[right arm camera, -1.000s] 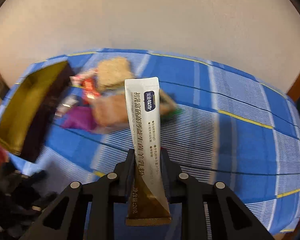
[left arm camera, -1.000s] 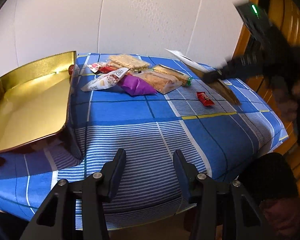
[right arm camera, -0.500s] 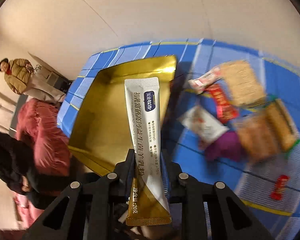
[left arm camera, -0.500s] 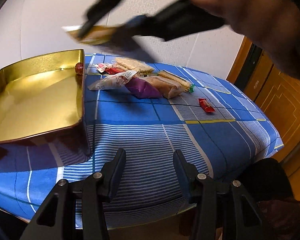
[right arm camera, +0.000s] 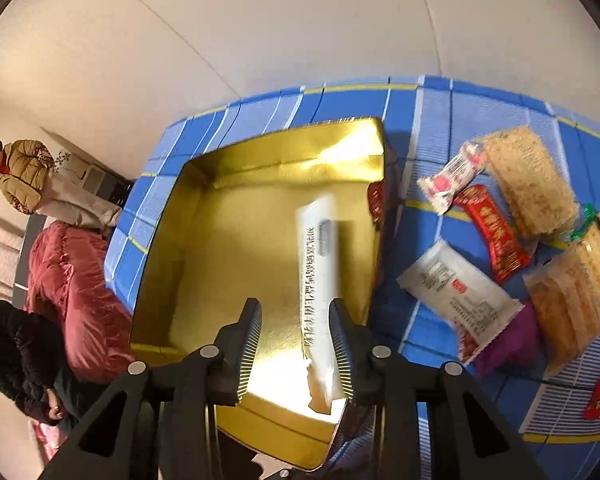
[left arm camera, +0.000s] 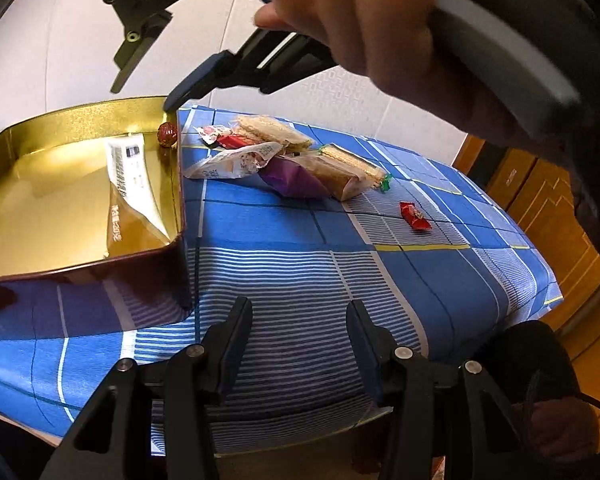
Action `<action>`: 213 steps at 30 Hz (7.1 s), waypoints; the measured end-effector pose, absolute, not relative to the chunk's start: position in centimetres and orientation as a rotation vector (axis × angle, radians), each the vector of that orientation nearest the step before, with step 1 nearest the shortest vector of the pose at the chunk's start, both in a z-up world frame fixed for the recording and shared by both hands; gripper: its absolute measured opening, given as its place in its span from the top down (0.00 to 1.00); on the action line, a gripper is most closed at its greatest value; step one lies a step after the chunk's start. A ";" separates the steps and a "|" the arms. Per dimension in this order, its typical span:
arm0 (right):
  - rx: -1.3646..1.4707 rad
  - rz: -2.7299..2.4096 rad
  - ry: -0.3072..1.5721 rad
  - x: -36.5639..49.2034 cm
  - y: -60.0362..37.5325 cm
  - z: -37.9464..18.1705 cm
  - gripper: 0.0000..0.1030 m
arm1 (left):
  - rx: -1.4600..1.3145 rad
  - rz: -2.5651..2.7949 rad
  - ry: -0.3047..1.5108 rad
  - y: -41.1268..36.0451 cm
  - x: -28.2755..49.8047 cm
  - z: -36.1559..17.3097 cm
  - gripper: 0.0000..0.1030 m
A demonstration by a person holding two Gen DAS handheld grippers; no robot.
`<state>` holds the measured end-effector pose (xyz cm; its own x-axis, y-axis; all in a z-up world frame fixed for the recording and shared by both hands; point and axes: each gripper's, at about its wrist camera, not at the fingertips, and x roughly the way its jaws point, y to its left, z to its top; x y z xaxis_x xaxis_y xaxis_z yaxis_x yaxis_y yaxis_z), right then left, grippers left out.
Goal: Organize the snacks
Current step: 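Carry the stick pack with the right gripper into the gold tray and release, then reach the right gripper to the red candy wrapper and grasp it, then grasp the white biscuit packet with the left gripper while the right gripper holds the red candy, then drop the red candy into the gold tray with the right gripper while the left holds the white packet, then grasp the purple packet with the right gripper while the left gripper holds the white packet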
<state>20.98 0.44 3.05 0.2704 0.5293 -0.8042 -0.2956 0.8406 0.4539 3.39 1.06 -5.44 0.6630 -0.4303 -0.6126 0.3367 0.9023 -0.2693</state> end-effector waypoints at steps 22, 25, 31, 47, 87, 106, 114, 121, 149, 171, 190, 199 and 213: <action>0.158 0.208 0.897 11.8 -17.1 2.0 0.66 | -0.122 -0.408 0.732 0.8 3.4 -5.4 0.52; 0.207 0.122 0.909 10.5 -20.7 0.4 0.63 | -0.123 -0.406 0.736 0.7 3.4 -5.3 0.50; 0.254 0.078 0.925 9.7 -22.8 -2.3 0.61 | -0.105 -0.389 0.743 0.3 3.4 -5.3 0.49; 0.134 0.023 0.816 11.3 -21.2 -4.3 0.74 | -0.059 -0.376 0.789 -1.0 3.2 -4.5 0.36; 0.317 0.133 0.803 11.4 -24.0 -4.5 0.74 | -0.244 0.007 1.321 -2.7 26.0 -1.6 0.40; 0.305 0.123 0.798 11.2 -23.7 -4.5 0.75 | -0.195 -0.377 1.194 -4.5 16.4 -0.7 0.42; 0.296 0.113 0.798 11.2 -23.5 -4.4 0.75 | -0.045 -0.273 1.172 -3.7 15.9 -1.1 0.54; 0.301 0.114 0.797 11.2 -23.6 -4.5 0.76 | 0.102 -0.278 1.157 -4.8 14.8 -3.2 0.59; 0.225 0.083 0.791 11.1 -22.7 -4.5 0.77 | 0.080 -0.253 0.834 -3.9 7.1 -4.4 0.63; -0.008 0.636 0.867 15.6 -7.5 5.2 0.78 | -0.031 -0.357 0.698 -0.9 5.0 -5.3 0.63; 0.017 0.671 0.942 17.8 -2.7 3.6 0.64 | -0.075 -0.385 0.678 0.0 4.9 -5.4 0.63; 0.120 0.470 0.929 15.0 -11.7 2.2 0.64 | -0.071 -0.377 0.678 0.0 4.6 -5.2 0.63; 0.283 0.280 0.926 10.8 -18.5 -3.8 0.57 | -0.058 -0.339 0.725 -0.7 5.6 -4.9 0.64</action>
